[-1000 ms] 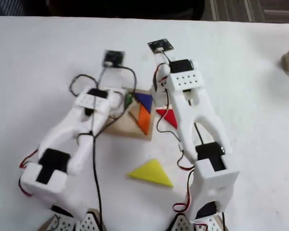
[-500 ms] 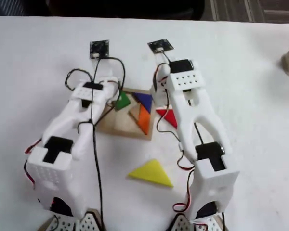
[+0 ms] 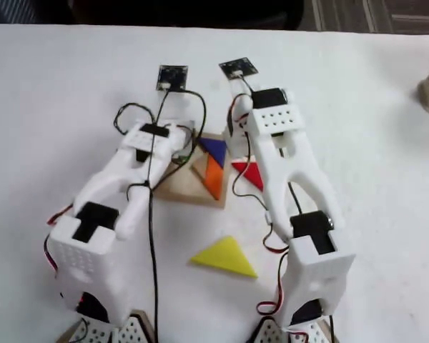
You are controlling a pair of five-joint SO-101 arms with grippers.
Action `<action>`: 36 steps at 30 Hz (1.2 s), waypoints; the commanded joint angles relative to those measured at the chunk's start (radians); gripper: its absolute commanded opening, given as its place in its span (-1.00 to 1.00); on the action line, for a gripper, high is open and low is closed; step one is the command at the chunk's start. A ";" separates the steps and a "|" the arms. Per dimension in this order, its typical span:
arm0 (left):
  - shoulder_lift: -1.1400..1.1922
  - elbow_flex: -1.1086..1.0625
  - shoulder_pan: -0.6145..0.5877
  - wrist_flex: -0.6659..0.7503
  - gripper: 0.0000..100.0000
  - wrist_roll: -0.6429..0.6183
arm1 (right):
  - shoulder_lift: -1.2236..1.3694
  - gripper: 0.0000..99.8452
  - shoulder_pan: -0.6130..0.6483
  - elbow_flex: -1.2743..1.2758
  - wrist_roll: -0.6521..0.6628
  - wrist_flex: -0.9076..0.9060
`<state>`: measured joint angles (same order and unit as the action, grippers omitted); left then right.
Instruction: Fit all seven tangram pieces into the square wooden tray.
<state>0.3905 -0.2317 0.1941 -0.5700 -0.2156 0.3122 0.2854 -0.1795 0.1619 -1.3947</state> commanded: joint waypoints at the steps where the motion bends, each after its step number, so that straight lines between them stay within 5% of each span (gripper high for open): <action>1: -0.012 0.041 0.030 -0.032 -0.96 0.017 | -0.008 -0.97 -0.007 -0.044 -0.006 0.013; 14: -0.031 0.044 0.059 -0.087 -0.96 0.012 | -0.008 -0.97 -0.008 -0.044 -0.005 0.013; 25: -0.044 0.032 -0.047 -0.009 -0.96 0.011 | -0.008 -0.97 -0.008 -0.044 -0.008 0.013; 36: 0.091 0.187 -0.028 -0.178 -0.96 0.011 | -0.008 -0.97 -0.008 -0.044 -0.008 0.013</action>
<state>0.4887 -0.1013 0.1542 -0.7219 -0.2064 0.3122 0.2854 -0.1795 0.1619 -1.3947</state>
